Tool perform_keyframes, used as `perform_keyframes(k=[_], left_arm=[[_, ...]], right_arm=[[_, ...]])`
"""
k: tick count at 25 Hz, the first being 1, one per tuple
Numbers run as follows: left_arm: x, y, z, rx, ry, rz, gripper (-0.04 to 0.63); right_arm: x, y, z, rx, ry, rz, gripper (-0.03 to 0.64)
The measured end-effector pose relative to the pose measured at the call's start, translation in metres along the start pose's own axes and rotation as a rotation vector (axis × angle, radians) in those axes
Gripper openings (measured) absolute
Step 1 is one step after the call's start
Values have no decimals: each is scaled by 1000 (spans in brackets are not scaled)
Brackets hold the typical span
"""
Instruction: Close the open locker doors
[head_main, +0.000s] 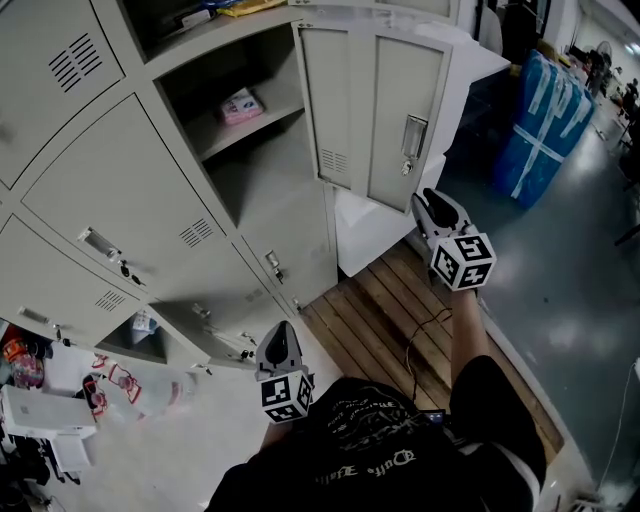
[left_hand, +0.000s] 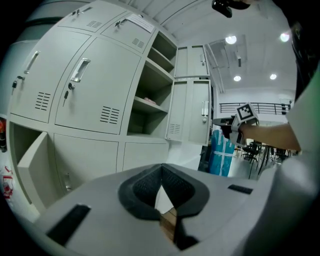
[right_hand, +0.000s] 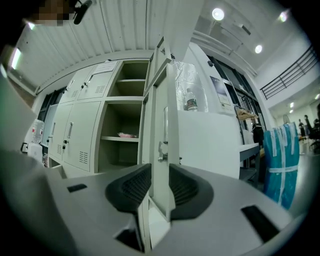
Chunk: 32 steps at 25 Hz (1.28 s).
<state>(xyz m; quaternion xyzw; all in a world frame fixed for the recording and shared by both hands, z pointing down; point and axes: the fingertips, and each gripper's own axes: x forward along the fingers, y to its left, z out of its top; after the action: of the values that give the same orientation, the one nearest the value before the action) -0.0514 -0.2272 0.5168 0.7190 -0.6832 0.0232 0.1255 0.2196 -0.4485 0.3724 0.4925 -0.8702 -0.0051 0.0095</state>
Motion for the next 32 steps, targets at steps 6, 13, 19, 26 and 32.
perform_keyframes(k=[6, 13, 19, 26, 32], left_arm=[[8, -7, 0, 1, -8, 0, 8], [8, -8, -5, -14, -1, 36, 8], [9, -7, -7, -11, 0, 48, 8], [9, -11, -11, -4, 3, 42, 8], [7, -12, -12, 10, 5, 30, 8]], right_arm=[[21, -17, -2, -28, 28, 15, 112], [31, -27, -5, 0, 20, 34, 110], [34, -31, 0, -27, 9, 44, 80], [32, -27, 0, -38, 26, 78, 77], [20, -6, 1, -55, 20, 133, 77]])
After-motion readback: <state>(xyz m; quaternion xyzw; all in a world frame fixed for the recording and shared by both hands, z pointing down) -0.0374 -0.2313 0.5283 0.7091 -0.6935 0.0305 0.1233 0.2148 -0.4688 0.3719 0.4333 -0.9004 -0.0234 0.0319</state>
